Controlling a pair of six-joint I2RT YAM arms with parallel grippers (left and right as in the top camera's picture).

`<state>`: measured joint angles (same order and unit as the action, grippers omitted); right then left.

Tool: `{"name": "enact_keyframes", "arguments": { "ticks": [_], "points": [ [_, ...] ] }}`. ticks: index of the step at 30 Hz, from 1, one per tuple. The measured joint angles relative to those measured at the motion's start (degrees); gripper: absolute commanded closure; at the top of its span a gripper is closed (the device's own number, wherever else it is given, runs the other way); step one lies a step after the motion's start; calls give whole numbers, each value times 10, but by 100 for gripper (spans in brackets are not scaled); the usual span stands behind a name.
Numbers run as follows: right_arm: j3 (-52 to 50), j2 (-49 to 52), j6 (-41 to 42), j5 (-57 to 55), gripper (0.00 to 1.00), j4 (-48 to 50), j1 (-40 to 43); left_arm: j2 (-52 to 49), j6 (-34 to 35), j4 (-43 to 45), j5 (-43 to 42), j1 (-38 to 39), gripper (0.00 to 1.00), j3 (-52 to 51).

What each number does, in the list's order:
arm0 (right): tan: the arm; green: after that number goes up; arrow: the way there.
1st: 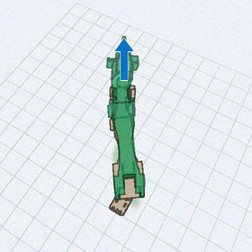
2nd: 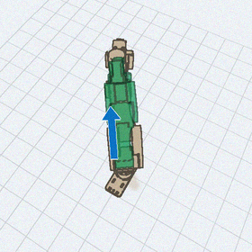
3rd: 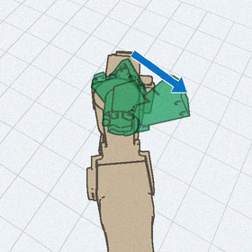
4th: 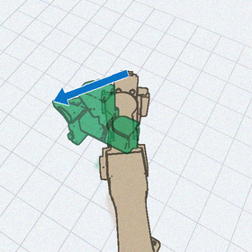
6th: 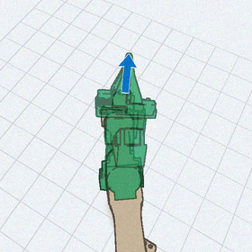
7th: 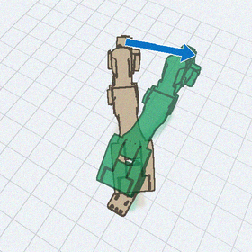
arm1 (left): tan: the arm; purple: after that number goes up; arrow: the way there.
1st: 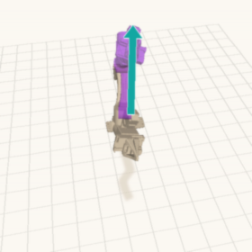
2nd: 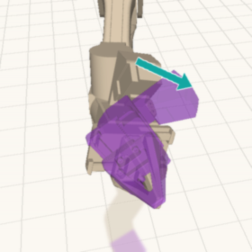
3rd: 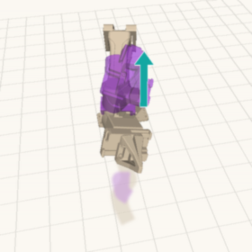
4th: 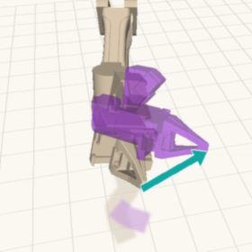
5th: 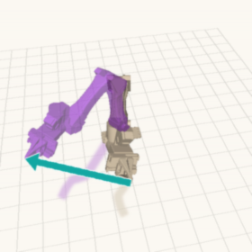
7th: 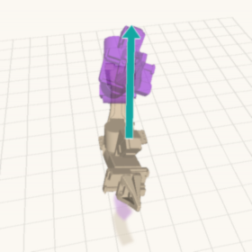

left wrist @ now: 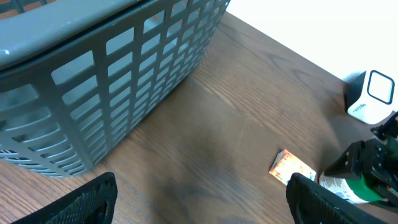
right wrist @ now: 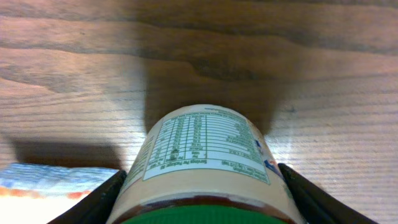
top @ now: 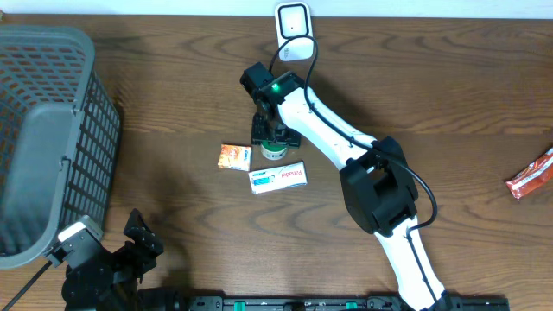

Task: Scan the item barcode
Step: 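Reach the right gripper to the green-capped bottle and grasp it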

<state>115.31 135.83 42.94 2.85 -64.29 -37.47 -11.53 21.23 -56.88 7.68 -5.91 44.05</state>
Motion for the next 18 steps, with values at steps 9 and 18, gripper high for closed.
{"name": "enact_keyframes", "arguments": {
  "ticks": [9, 18],
  "points": [
    [0, 0, 8, -1, 17, -21, 0, 0, 0, 0, 0, 0, 13, 0],
    [0, 0, 35, 5, 32, -21, -2, 0, 0, 0, 0, 0, 13, 0]
  ]
}}
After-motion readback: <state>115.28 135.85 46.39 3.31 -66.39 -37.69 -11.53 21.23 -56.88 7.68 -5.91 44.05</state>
